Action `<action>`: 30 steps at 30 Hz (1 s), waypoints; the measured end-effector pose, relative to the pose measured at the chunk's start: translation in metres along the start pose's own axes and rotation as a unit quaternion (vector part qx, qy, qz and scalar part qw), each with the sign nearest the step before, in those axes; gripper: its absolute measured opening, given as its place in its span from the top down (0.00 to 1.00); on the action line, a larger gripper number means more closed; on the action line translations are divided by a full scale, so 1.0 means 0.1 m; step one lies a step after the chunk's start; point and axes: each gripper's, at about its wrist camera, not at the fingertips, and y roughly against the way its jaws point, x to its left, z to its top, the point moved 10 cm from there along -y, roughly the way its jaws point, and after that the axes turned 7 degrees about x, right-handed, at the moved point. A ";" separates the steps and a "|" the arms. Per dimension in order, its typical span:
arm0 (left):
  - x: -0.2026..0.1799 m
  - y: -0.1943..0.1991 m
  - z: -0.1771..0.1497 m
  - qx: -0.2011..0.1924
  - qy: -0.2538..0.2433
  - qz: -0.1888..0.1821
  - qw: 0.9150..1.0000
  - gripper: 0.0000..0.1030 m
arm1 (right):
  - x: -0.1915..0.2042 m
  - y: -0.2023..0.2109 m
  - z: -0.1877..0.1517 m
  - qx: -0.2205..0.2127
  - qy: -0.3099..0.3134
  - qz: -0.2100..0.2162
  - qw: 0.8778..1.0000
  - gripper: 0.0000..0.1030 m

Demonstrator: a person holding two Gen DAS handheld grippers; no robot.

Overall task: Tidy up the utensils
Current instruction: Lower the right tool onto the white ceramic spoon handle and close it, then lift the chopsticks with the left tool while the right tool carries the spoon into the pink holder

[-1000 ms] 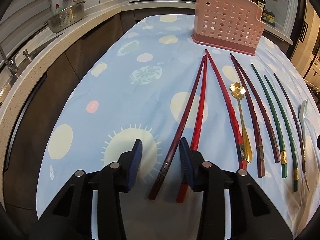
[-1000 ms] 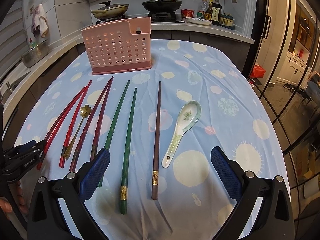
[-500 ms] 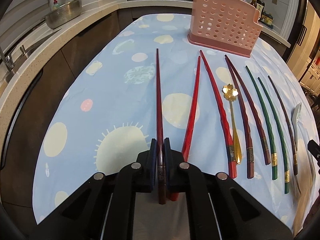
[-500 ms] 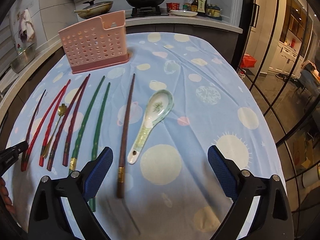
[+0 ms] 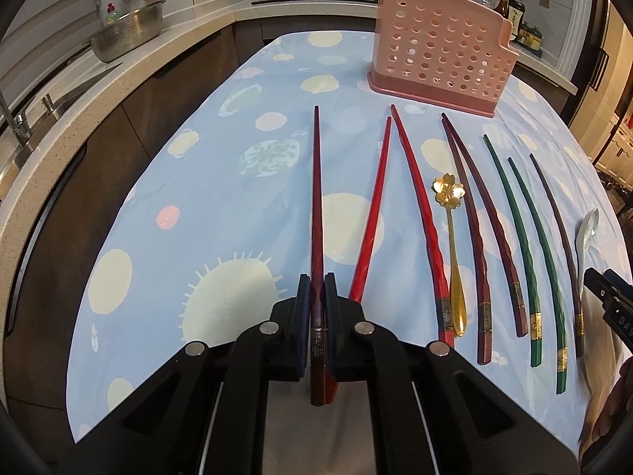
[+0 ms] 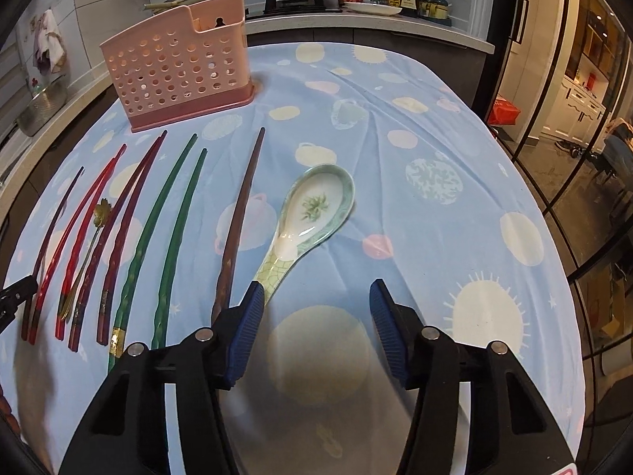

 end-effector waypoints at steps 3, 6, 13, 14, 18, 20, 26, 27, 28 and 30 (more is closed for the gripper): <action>0.01 -0.02 0.02 0.002 0.000 0.003 1.000 0.94 | 0.04 0.00 0.04 -0.002 0.005 0.002 1.000 0.53; 0.01 -0.03 0.04 0.003 -0.001 0.003 1.000 0.94 | 0.07 0.01 0.08 -0.003 -0.002 0.013 1.000 0.53; 0.00 -0.07 0.07 0.006 -0.005 0.001 1.000 0.94 | 0.22 -0.04 0.14 0.001 0.002 0.022 1.000 0.53; 0.00 -0.07 0.07 0.007 -0.006 0.001 1.000 0.94 | 0.23 -0.06 0.15 0.002 0.006 0.015 1.000 0.53; 0.01 -0.10 0.08 0.011 -0.007 0.000 1.000 0.94 | 0.17 -0.12 0.07 0.011 0.003 0.011 1.000 0.54; 0.02 -0.11 0.07 0.012 -0.006 -0.001 1.000 0.94 | 0.14 -0.10 0.02 0.009 0.004 0.009 1.000 0.57; 0.02 -0.10 0.05 0.011 -0.007 -0.007 1.000 0.94 | 0.11 -0.03 -0.07 0.003 0.012 0.013 1.000 0.79; 0.01 -0.09 0.04 0.011 -0.008 -0.008 1.000 0.94 | 0.10 -0.03 -0.07 0.002 0.014 0.013 1.000 0.82; 0.01 -0.09 0.03 0.010 -0.007 -0.010 1.000 0.94 | 0.10 -0.02 -0.08 0.001 0.016 0.012 1.000 0.88; 0.02 -0.08 0.01 0.008 -0.005 -0.014 1.000 0.94 | 0.09 0.00 -0.09 0.000 0.017 0.013 1.000 0.90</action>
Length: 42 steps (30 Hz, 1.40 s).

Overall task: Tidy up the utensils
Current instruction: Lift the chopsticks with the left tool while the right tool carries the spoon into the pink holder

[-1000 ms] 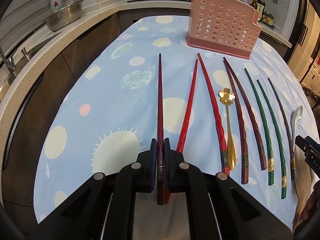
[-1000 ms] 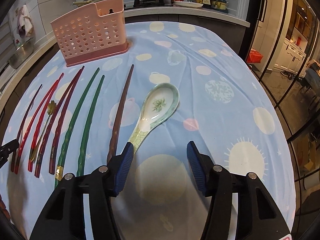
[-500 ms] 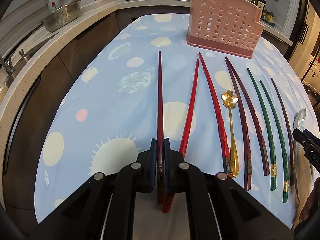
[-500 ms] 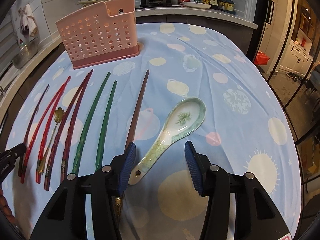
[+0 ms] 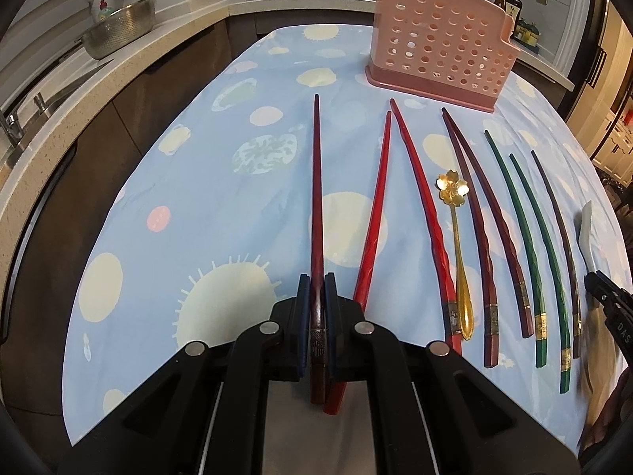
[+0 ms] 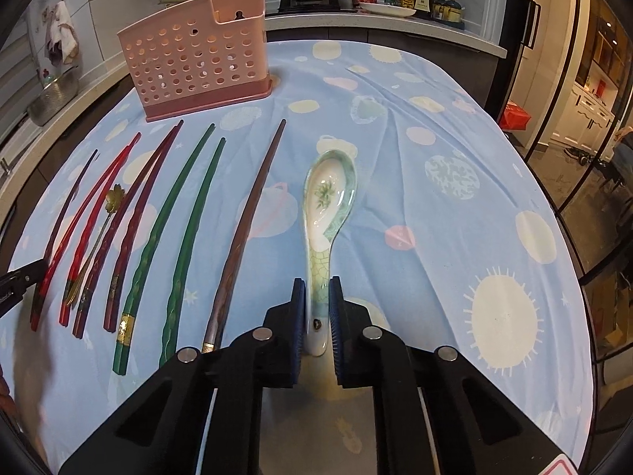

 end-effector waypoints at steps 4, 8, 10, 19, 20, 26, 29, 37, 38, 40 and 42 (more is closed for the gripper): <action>0.04 0.05 -0.04 -0.003 0.011 -0.011 1.000 0.94 | -0.03 0.06 -0.02 -0.004 -0.003 0.003 1.000 0.90; 0.12 0.20 -0.03 -0.017 0.019 -0.014 1.000 0.94 | -0.04 0.22 0.02 -0.020 0.000 0.005 1.000 0.91; 0.15 0.33 0.01 -0.032 0.021 -0.013 0.999 0.94 | -0.03 0.34 0.06 -0.031 0.003 0.007 0.999 0.92; 0.20 0.95 0.43 -0.116 0.018 -0.020 0.993 0.94 | 0.08 0.82 0.48 -0.087 0.015 0.037 0.995 0.94; 0.21 1.01 0.48 -0.125 0.018 -0.019 0.992 0.94 | 0.09 0.84 0.52 -0.092 0.018 0.034 0.995 0.94; 0.25 1.26 0.76 -0.160 0.021 -0.016 0.987 0.94 | 0.16 0.98 0.68 -0.107 0.026 0.051 0.993 0.94; 0.24 1.38 0.90 -0.177 0.016 -0.012 0.984 0.94 | 0.20 1.04 0.80 -0.115 0.028 0.062 0.991 0.94; 0.12 1.68 1.50 -0.221 0.007 -0.019 0.975 0.94 | 0.38 1.16 1.31 -0.124 0.044 0.109 0.985 0.94; 0.09 1.73 1.59 -0.229 0.005 -0.018 0.973 0.94 | 0.42 1.17 1.40 -0.125 0.047 0.117 0.984 0.94; 0.03 1.84 1.77 -0.246 -0.002 -0.017 0.969 0.94 | 0.49 1.20 1.59 -0.128 0.052 0.128 0.982 0.94; -0.05 1.95 1.96 -0.262 -0.008 -0.015 0.965 0.94 | 0.55 1.20 1.79 -0.129 0.055 0.140 0.980 0.94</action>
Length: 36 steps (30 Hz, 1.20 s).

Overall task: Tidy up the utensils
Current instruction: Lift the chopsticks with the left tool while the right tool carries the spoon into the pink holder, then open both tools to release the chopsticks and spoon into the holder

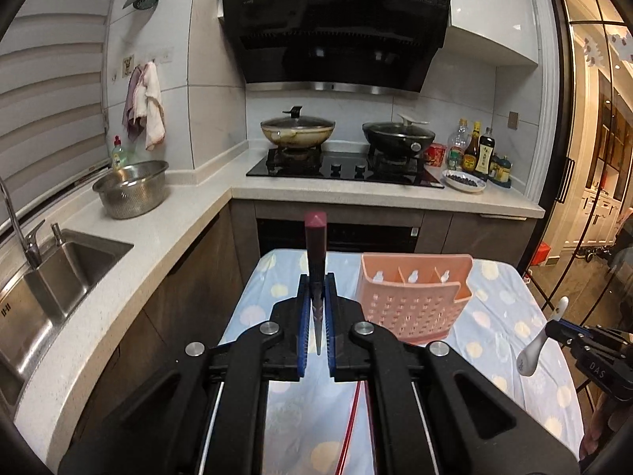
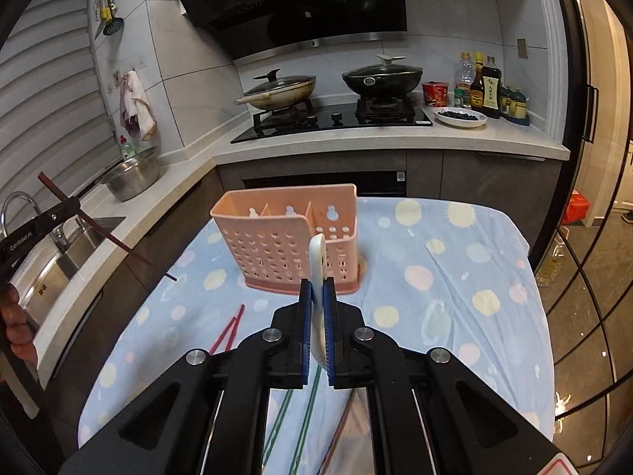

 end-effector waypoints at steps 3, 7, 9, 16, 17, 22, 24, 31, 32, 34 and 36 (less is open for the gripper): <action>-0.15 0.02 0.38 -0.028 -0.010 -0.006 1.000 0.94 | 0.05 -0.16 0.29 0.008 -0.003 0.025 1.000 0.94; -0.39 0.02 0.82 -0.056 -0.021 -0.020 0.998 0.94 | 0.09 -0.38 0.60 0.018 -0.012 0.052 0.998 0.94; -0.52 0.00 0.99 -0.064 -0.026 -0.026 0.997 0.94 | 0.07 -0.47 0.75 0.015 -0.015 0.047 0.999 0.94; -0.78 -0.29 1.20 -0.051 -0.032 -0.050 0.997 0.94 | -0.06 -0.79 1.10 0.007 -0.040 0.054 0.998 0.94; -0.80 -0.33 1.18 -0.046 -0.031 -0.053 0.997 0.94 | -0.08 -0.86 1.12 0.010 -0.044 0.054 0.998 0.94; -0.79 -0.45 1.04 -0.027 -0.028 -0.065 0.997 0.94 | -0.13 -1.11 1.12 0.027 -0.050 0.056 0.997 0.94; -0.79 -0.44 1.02 -0.028 -0.029 -0.068 0.997 0.94 | -0.14 -1.18 1.11 0.030 -0.049 0.055 0.997 0.94; -0.80 -0.67 0.87 0.000 -0.031 -0.067 0.997 0.94 | -0.16 -1.40 1.04 0.039 -0.044 0.040 0.997 0.94; -0.80 -0.71 0.84 0.006 -0.031 -0.065 0.997 0.94 | -0.17 -1.42 1.03 0.038 -0.041 0.033 0.998 0.94; -0.82 -0.79 0.77 0.016 -0.031 -0.064 0.997 0.93 | -0.18 -1.43 1.00 0.039 -0.038 0.028 0.998 0.93; -0.83 -0.86 0.71 0.027 -0.031 -0.064 0.997 0.93 | -0.20 -1.41 0.98 0.033 -0.040 0.025 0.998 0.91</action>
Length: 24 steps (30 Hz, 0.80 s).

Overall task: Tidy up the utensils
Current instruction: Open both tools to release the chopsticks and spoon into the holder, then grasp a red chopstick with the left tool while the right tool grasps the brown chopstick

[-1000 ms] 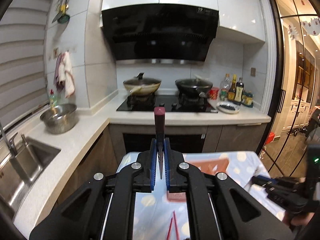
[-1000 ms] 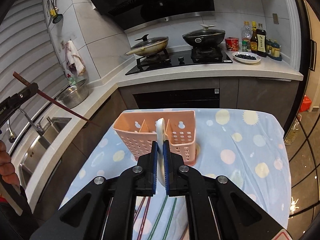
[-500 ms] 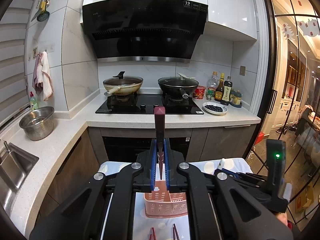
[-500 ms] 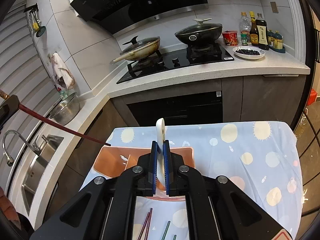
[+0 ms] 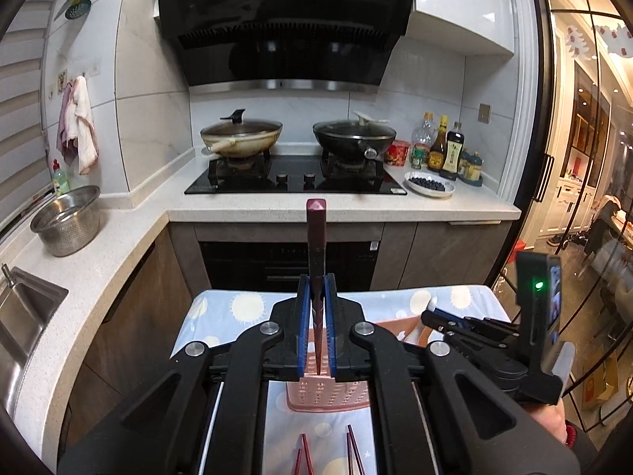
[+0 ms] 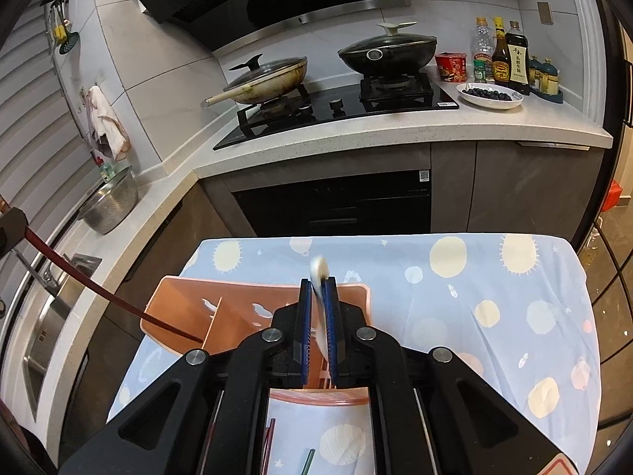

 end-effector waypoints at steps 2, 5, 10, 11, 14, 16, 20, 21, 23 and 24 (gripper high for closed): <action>0.01 -0.05 -0.04 0.003 0.001 0.005 1.000 0.91 | -0.02 0.05 -0.02 -0.005 -0.002 -0.004 1.000 0.86; 0.02 -0.06 -0.12 0.005 0.000 0.016 1.000 0.78 | -0.06 0.15 -0.08 -0.010 -0.009 -0.003 1.000 0.80; 0.07 0.07 -0.24 -0.006 0.005 0.028 1.000 0.59 | -0.16 0.39 -0.33 -0.015 -0.008 -0.016 1.000 0.76; 0.09 0.10 -0.27 -0.006 0.007 0.028 1.000 0.59 | -0.17 0.43 -0.41 -0.012 -0.007 -0.019 1.000 0.76; 0.16 0.21 -0.42 -0.004 0.010 0.030 0.999 0.58 | -0.23 0.56 -0.72 -0.001 -0.005 -0.034 0.999 0.75; 0.22 0.26 -0.61 0.002 0.010 0.043 0.999 0.55 | -0.28 0.64 -0.99 0.007 -0.002 -0.047 0.999 0.73; 0.36 0.25 -1.14 0.039 0.009 0.066 0.997 0.53 | -0.36 0.71 -1.61 0.038 0.001 -0.075 0.996 0.71; 0.39 0.24 -1.28 0.049 0.009 0.071 0.996 0.53 | -0.36 0.73 -1.75 0.044 0.003 -0.082 0.996 0.71; 0.45 0.20 -1.62 0.076 0.005 0.081 0.994 0.53 | -0.36 0.76 -2.04 0.056 0.008 -0.093 0.994 0.71; 0.48 0.19 -1.78 0.088 0.005 0.084 0.992 0.53 | -0.35 0.76 -2.16 0.061 0.010 -0.098 0.993 0.71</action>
